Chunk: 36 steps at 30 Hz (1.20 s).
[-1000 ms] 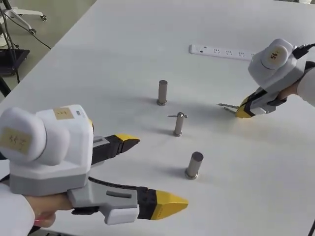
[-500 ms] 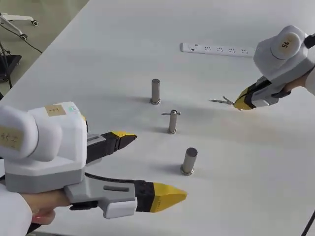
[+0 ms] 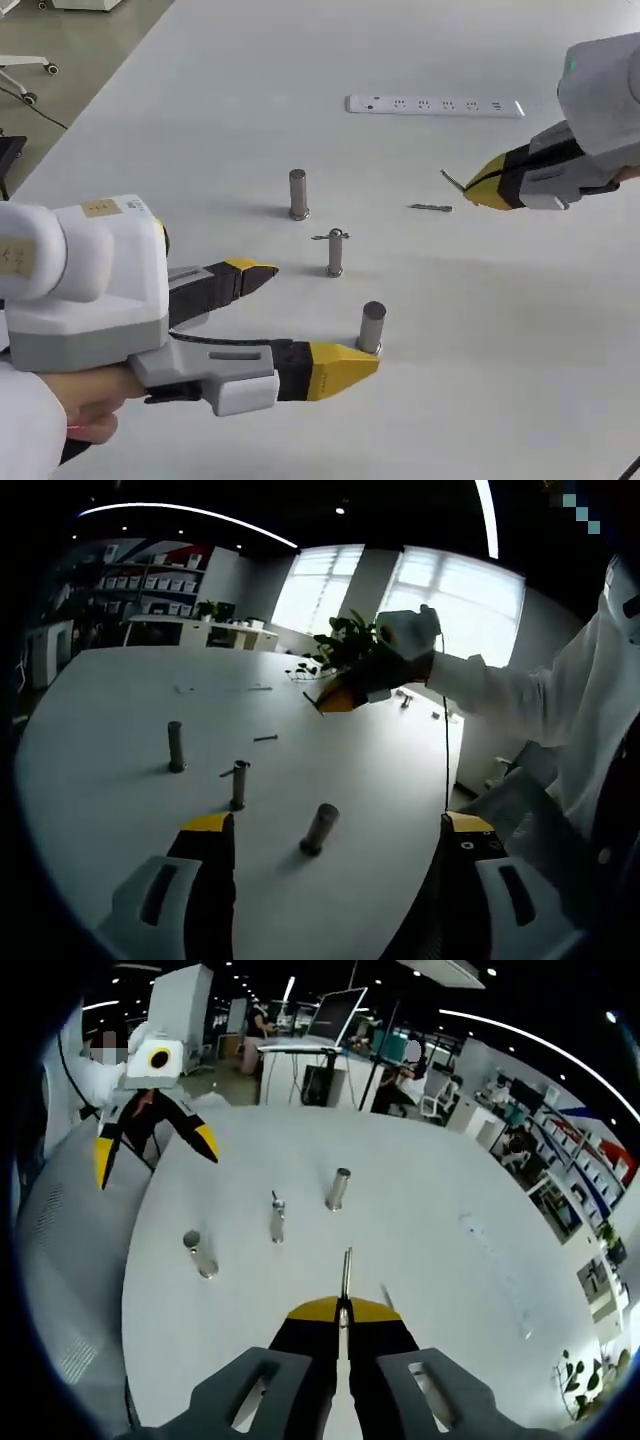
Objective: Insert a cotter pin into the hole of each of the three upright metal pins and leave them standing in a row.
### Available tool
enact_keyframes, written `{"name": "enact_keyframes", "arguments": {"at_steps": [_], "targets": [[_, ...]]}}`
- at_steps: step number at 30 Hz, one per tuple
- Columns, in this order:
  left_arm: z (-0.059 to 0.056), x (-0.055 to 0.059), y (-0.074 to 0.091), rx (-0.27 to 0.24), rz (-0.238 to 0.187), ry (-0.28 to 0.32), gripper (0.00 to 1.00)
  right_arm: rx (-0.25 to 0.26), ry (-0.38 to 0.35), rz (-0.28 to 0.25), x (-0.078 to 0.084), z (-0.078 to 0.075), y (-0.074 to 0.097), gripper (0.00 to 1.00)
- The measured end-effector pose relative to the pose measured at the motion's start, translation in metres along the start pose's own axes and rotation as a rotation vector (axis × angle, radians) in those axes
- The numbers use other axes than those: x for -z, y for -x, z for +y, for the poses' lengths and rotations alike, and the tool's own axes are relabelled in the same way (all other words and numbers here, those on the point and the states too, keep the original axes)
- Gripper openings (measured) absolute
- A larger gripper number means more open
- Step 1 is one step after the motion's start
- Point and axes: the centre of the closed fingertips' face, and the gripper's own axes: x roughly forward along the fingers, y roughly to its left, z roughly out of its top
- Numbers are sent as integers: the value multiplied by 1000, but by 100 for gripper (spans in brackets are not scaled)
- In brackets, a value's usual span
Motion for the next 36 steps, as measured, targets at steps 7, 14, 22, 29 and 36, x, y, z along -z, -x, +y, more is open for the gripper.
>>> {"name": "enact_keyframes", "arguments": {"at_steps": [7,14,22,29,36], "targets": [[4,-5,-4,7,1,35,80,44,17,-93,-22,33,13,0],[-2,-13,-15,54,13,84,74,19,-2,-153,-31,71,19,0],[-18,-21,-42,140,40,165,48,22,38,-99,-19,104,16,0],[-25,-25,-59,181,60,217,32,32,42,-109,-22,111,17,0],[-33,-23,-67,232,104,232,19,33,43,-122,-25,117,17,0]]}}
